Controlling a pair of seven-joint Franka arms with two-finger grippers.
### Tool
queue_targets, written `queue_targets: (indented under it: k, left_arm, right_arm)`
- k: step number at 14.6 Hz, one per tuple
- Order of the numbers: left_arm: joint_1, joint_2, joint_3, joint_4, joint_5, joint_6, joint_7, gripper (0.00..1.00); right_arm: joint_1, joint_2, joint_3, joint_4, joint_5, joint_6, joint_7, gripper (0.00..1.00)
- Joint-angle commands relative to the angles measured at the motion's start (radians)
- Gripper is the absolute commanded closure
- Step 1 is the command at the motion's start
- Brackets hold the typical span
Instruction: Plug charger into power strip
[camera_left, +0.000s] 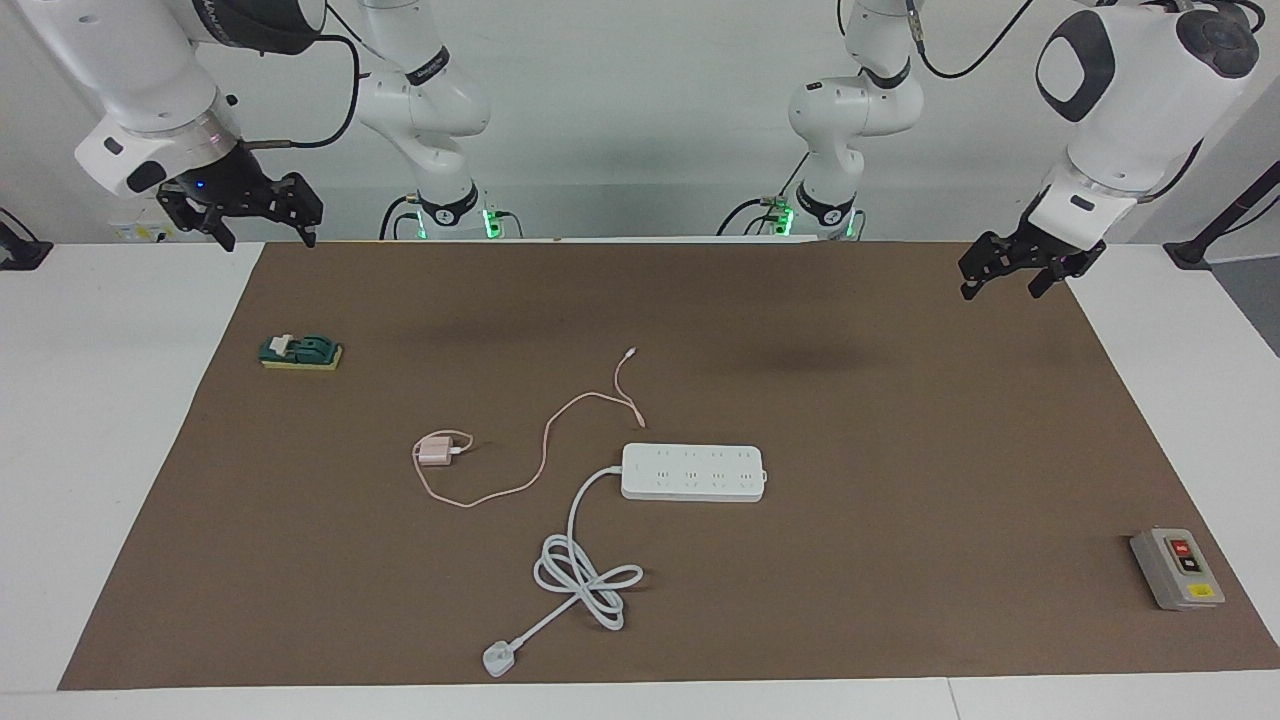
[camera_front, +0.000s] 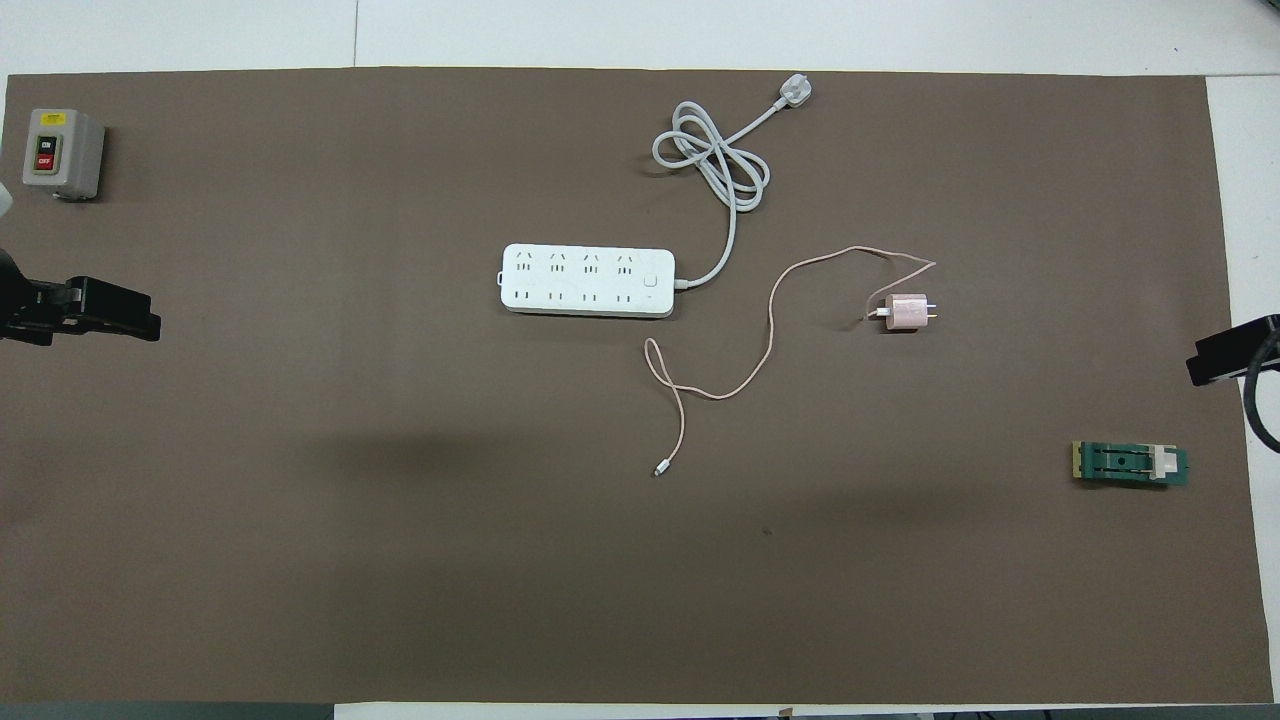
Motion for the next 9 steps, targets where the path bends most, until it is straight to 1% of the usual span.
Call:
queue_targets:
  k: [1, 6, 9]
  left_arm:
    - [0.009, -0.038, -0.004, -0.049, 0.013, 0.035, 0.011, 0.00]
    - [0.000, -0.040, -0.006, -0.060, 0.012, 0.052, 0.009, 0.00]
    - [-0.001, -0.050, -0.006, -0.083, 0.011, 0.081, 0.002, 0.00]
  right_arm:
    - [0.003, -0.011, 0.002, -0.005, -0.020, -0.003, 0.018, 0.00]
    - [0.002, -0.011, 0.001, -0.005, -0.019, 0.003, 0.008, 0.00]
    - [-0.009, -0.012, -0.003, -0.004, -0.002, 0.003, 0.003, 0.00]
